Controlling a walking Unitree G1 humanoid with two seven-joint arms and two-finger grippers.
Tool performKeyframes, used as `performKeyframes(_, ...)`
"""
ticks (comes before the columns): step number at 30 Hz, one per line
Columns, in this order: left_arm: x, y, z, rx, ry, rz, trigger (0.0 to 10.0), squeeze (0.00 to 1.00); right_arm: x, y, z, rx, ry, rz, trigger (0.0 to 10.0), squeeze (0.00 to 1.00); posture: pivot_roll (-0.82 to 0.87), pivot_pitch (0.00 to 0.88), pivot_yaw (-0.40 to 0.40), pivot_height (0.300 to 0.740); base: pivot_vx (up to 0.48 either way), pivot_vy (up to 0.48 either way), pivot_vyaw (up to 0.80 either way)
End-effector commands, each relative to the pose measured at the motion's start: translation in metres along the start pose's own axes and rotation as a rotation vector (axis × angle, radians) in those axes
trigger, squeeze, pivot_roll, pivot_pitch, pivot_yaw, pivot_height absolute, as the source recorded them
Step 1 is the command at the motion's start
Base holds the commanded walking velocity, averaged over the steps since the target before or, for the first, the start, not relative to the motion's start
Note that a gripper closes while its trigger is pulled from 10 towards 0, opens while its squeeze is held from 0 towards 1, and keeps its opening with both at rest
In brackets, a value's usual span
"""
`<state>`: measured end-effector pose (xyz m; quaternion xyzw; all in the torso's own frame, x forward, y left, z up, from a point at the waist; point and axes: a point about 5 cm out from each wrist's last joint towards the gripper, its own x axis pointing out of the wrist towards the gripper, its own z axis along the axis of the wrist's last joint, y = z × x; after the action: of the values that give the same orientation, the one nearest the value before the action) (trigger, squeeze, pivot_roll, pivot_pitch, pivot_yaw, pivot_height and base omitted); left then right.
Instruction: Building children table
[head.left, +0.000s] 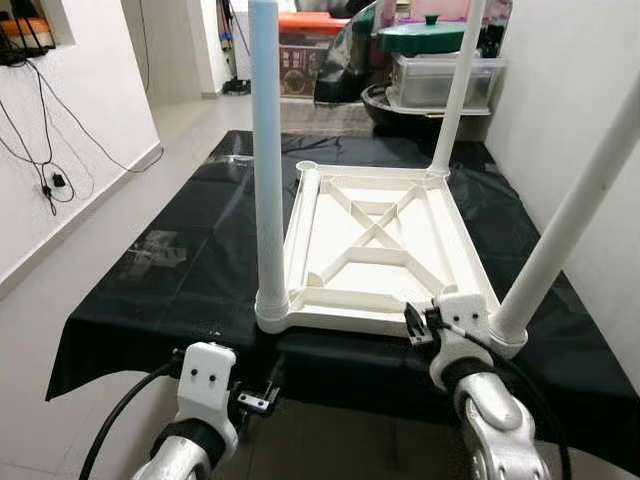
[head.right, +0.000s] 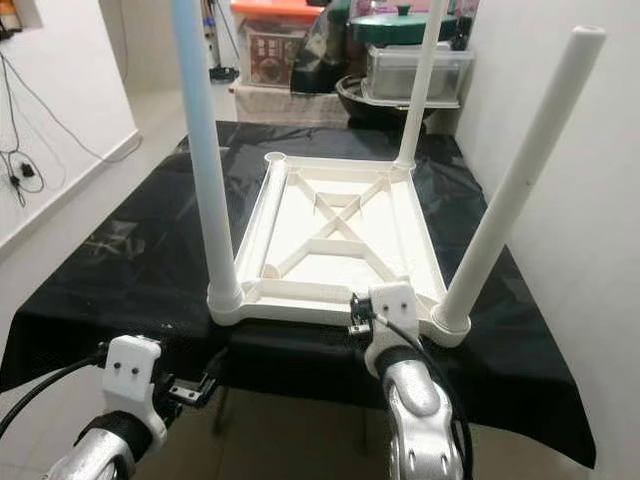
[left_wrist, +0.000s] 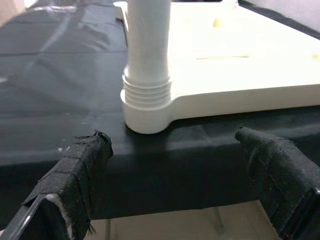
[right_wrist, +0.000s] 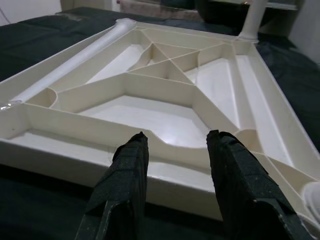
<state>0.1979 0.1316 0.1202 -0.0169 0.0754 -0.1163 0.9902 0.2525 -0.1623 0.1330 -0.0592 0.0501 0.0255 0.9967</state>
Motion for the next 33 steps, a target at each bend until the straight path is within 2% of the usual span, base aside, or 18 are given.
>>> performKeyframes(1,-0.003,0.005,-0.006,0.002,0.011,0.033,10.0,0.00,-0.008,0.018,-0.005,0.084,-0.006,0.006,10.0,0.00,0.12,0.000,-0.011,0.740,0.000,0.000,0.00)
performKeyframes(5,-0.003,0.005,-0.008,-0.006,0.015,0.035,10.0,0.00,-0.011,0.022,-0.012,0.098,0.009,-0.001,10.0,0.00,0.12,0.000,-0.011,0.740,0.000,0.000,0.00)
performKeyframes(12,-0.001,0.007,-0.011,-0.033,0.024,0.051,10.0,0.00,-0.009,0.023,-0.016,0.103,0.016,-0.014,10.0,0.00,0.12,0.000,-0.013,0.740,0.000,0.107,-0.67)
performKeyframes(19,0.000,0.006,-0.012,-0.042,0.020,0.040,10.0,0.00,-0.010,0.026,-0.016,0.090,0.015,-0.017,10.0,0.00,0.12,0.000,-0.013,0.740,0.000,0.471,0.00)
performKeyframes(23,0.000,0.004,-0.011,-0.011,0.022,0.033,10.0,0.00,-0.010,0.026,-0.017,0.090,0.018,-0.016,10.0,0.00,0.11,0.000,-0.010,0.740,0.000,0.000,0.00)
performKeyframes(33,0.001,0.004,-0.011,-0.005,0.016,0.048,10.0,0.00,-0.008,0.027,-0.018,0.114,0.028,0.018,10.0,0.00,0.12,0.000,-0.023,0.740,0.000,0.000,0.00)
